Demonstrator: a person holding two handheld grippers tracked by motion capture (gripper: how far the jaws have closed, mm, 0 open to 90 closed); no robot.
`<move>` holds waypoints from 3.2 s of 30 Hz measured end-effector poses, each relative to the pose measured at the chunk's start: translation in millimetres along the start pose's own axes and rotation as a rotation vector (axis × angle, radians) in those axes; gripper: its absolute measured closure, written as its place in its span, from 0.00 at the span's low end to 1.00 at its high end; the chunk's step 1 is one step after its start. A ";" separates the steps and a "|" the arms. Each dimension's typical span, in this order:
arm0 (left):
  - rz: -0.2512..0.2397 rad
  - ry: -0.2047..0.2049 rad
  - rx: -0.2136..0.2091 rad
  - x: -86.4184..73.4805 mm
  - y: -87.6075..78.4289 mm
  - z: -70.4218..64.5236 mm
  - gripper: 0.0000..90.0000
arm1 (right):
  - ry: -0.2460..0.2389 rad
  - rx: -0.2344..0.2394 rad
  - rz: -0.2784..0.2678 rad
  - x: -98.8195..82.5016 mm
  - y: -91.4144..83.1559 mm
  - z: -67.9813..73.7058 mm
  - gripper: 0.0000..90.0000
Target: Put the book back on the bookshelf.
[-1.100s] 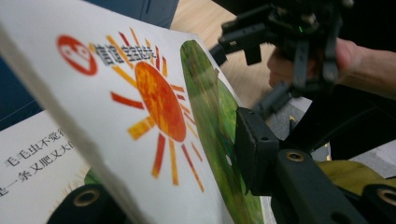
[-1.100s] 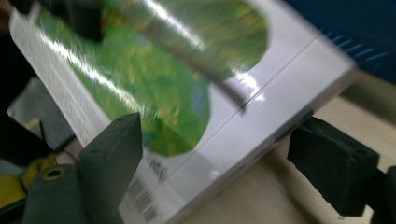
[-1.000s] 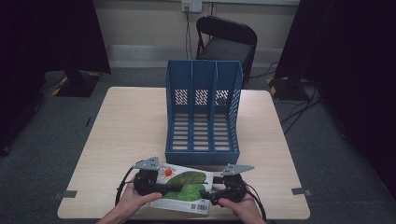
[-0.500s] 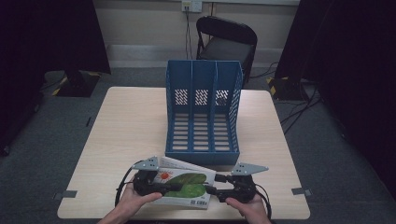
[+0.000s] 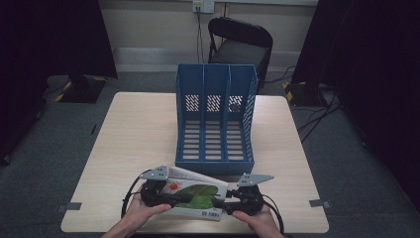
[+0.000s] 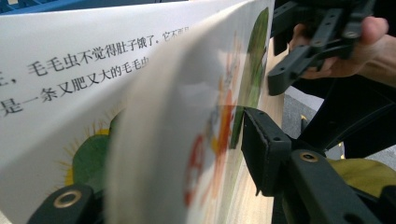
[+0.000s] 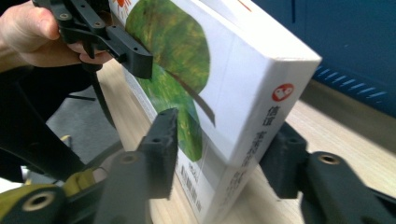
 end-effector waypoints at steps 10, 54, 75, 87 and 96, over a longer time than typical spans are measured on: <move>0.000 -0.009 0.026 0.5 -0.3 2.5 0.61 | -0.047 -0.022 0.013 -1.3 -1.3 2.5 0.68; 0.063 -0.027 0.213 -7.8 -12.8 29.4 0.33 | -0.150 -0.095 -0.041 -10.5 14.8 30.9 0.71; 0.101 -0.003 0.187 -6.9 -5.3 21.6 0.40 | -0.223 -0.157 -0.046 -11.4 19.1 35.7 0.84; 0.115 -0.050 0.227 -10.7 -21.3 29.7 0.29 | -0.163 -0.117 -0.044 -9.4 9.8 26.8 0.85; 0.169 -0.064 0.369 -18.7 -32.9 45.0 0.31 | -0.147 -0.113 -0.061 -6.4 0.1 22.4 0.85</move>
Point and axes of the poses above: each handheld gripper's, and its own axes: y roughly forward along the jaws, x roughly out of its top, z roughly to its left, the point moved 4 cm from there along y, roughly forward along the jaws, and after that the axes turned 13 degrees about -x, right-handed, at the moved point
